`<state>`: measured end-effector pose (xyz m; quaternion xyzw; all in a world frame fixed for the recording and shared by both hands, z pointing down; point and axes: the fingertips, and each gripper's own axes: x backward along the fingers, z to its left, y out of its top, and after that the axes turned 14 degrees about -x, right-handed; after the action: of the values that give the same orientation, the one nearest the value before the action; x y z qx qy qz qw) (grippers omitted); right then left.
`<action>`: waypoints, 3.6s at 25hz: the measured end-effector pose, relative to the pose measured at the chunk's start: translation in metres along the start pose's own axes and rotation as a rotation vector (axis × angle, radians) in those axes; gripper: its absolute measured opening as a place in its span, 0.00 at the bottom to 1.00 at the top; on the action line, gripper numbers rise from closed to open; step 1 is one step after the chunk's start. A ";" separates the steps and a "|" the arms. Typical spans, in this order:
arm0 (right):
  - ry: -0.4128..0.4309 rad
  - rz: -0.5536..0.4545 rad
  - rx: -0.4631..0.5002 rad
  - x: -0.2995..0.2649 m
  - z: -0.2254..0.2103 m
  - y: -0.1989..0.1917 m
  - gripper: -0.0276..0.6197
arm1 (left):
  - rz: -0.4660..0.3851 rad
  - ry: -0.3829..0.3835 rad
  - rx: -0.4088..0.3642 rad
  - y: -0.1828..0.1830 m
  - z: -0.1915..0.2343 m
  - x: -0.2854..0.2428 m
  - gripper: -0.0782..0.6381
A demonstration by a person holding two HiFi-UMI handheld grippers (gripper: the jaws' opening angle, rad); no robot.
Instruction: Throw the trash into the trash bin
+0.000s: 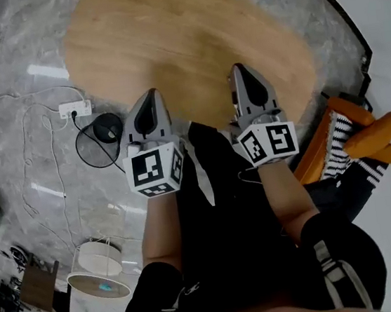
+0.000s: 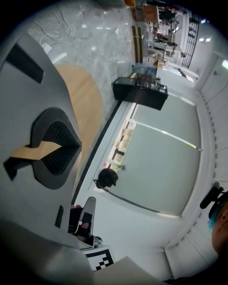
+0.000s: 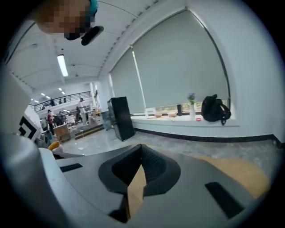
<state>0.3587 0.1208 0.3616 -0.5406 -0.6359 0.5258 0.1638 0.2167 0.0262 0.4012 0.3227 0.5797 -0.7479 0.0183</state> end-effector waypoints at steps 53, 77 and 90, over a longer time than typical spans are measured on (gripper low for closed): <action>-0.059 0.161 0.186 0.005 -0.160 -0.040 0.35 | 0.187 -0.138 -0.119 -0.046 -0.137 -0.097 0.13; 0.600 0.202 0.395 -0.060 0.244 -0.144 0.35 | 0.106 0.361 0.234 -0.133 0.133 0.114 0.13; 0.966 0.606 0.604 -0.017 0.432 -0.402 0.35 | 0.161 0.687 0.473 -0.288 0.271 0.304 0.13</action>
<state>-0.1782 -0.0513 0.5378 -0.8022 -0.1336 0.4022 0.4207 -0.2644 -0.0130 0.5266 0.5927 0.3374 -0.7056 -0.1922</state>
